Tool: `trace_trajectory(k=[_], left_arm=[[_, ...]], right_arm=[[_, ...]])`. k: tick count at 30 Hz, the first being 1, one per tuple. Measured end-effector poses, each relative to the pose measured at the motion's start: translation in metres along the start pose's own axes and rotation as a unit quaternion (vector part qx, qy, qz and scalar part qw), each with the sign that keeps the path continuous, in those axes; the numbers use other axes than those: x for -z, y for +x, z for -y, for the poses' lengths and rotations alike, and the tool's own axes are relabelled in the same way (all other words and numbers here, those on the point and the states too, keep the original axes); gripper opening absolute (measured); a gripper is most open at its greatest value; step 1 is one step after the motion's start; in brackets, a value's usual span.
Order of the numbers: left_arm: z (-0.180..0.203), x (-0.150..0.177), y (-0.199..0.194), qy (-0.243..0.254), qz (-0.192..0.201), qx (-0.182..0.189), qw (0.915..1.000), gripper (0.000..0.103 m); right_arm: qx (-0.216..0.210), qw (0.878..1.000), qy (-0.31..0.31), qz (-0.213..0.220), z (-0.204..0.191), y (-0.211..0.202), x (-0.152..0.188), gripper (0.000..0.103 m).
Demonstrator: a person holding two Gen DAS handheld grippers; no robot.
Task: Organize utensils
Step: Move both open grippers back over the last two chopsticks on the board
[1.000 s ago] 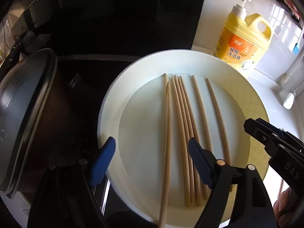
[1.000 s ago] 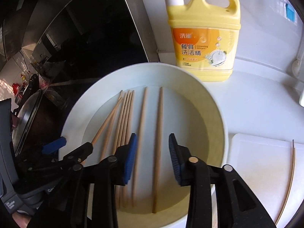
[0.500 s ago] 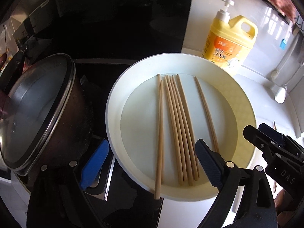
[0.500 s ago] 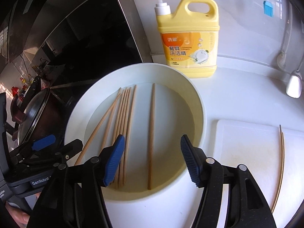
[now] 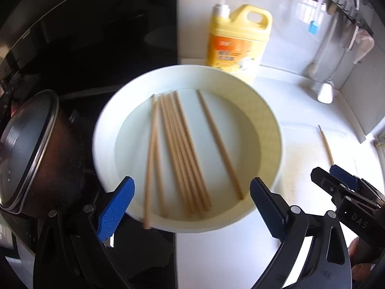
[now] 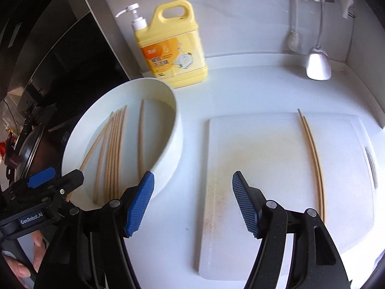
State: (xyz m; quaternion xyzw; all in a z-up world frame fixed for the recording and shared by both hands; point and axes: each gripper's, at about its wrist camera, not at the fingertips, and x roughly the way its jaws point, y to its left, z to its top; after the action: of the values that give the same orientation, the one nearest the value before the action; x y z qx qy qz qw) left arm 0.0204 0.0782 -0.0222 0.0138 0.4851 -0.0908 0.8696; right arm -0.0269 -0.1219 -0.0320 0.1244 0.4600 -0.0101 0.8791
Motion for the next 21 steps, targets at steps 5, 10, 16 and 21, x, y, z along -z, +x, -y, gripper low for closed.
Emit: trace_trajectory(k=[5, 10, 16, 21], left_arm=[[0.041, -0.003, -0.003, 0.014, 0.009, 0.029, 0.9994, 0.095], [0.091, 0.003, -0.001, 0.031, 0.008, 0.036, 0.9988, 0.096], [0.151, 0.019, -0.002, 0.022, 0.006, 0.013, 0.9997, 0.096], [0.191, 0.039, -0.002, 0.000, -0.011, -0.015, 0.9998, 0.096]], right_arm=[[0.037, 0.999, 0.028, 0.009, 0.046, -0.020, 0.013, 0.065], [0.065, 0.997, 0.042, 0.017, 0.097, -0.039, 0.027, 0.067], [0.064, 0.997, 0.025, 0.023, 0.156, -0.054, 0.038, 0.067], [0.035, 0.999, 0.007, 0.024, 0.197, -0.060, 0.040, 0.069]])
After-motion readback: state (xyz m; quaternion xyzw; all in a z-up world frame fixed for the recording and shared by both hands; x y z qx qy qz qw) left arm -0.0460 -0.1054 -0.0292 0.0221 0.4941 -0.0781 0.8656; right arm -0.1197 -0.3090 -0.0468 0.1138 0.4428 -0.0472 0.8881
